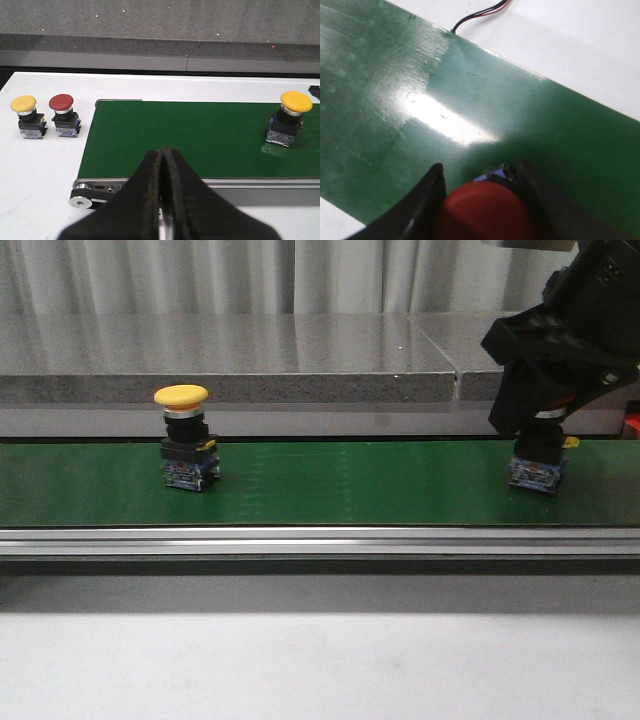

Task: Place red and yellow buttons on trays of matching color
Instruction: 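Carry the red button into the red tray and open the right gripper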

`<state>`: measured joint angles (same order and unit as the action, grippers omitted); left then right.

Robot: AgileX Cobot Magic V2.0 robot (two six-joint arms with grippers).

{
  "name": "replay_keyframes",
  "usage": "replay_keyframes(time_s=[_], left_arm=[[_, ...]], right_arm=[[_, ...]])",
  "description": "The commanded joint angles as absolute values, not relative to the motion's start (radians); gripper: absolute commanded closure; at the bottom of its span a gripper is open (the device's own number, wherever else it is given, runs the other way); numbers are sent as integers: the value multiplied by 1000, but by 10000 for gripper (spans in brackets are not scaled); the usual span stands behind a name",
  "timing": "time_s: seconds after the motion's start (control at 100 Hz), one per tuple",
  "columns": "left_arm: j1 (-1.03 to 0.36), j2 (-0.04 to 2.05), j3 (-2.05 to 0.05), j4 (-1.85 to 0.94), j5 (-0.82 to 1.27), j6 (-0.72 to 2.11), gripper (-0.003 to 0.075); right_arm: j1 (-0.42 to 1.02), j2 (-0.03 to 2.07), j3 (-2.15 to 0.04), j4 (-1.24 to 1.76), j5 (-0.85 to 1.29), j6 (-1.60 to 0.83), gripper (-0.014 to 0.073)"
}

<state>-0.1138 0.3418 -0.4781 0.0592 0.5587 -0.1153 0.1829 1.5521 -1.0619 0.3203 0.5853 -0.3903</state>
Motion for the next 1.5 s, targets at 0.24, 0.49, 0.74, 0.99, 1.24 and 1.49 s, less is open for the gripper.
replay_keyframes(time_s=[0.24, 0.49, 0.74, 0.99, 1.24, 1.49], left_arm=[[-122, 350, -506, 52, 485, -115, 739], [-122, 350, -506, 52, 485, -115, 739], [-122, 350, -506, 52, 485, -115, 739], [-122, 350, -506, 52, 485, -115, 739], [-122, 350, -506, 52, 485, -115, 739], [-122, 350, -506, 52, 485, -115, 739]], right_arm=[[-33, 1516, -1347, 325, 803, -402, 461], [-315, 1532, -1526, 335, 821, -401, 461], [-524, 1697, -1669, 380, 803, -401, 461], [-602, 1900, -1804, 417, 795, -401, 461], [-630, 2027, -1821, 416, 786, -401, 461], [-639, 2088, -1820, 397, 748, -401, 461]])
